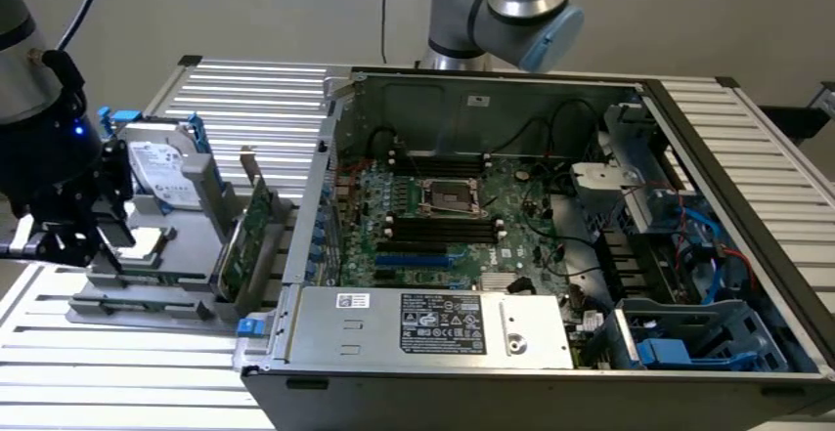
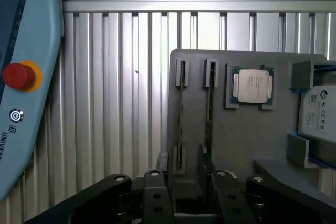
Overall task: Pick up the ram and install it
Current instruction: 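Pick up the ram and move it above insertion slot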
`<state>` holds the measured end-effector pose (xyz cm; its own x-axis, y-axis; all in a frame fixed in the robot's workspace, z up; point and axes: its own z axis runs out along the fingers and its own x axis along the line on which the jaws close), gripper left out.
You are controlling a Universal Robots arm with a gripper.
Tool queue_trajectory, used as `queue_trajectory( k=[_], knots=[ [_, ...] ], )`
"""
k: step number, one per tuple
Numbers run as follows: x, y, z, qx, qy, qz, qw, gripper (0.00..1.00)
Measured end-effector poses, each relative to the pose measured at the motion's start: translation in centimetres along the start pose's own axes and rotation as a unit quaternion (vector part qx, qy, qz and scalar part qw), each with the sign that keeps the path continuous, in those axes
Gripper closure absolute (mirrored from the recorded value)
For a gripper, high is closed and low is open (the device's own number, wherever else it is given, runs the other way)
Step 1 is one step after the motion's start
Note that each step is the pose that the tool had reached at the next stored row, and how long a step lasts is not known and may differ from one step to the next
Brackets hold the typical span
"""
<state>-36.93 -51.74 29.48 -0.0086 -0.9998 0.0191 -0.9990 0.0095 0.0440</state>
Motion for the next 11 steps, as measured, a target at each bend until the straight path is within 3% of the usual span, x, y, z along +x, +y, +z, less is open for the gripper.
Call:
queue_trajectory(
  k=[11],
  knots=[
    [0.3,-0.06,2.01,0.0002,0.0004,-0.009,1.0000,0.64]
  ],
)
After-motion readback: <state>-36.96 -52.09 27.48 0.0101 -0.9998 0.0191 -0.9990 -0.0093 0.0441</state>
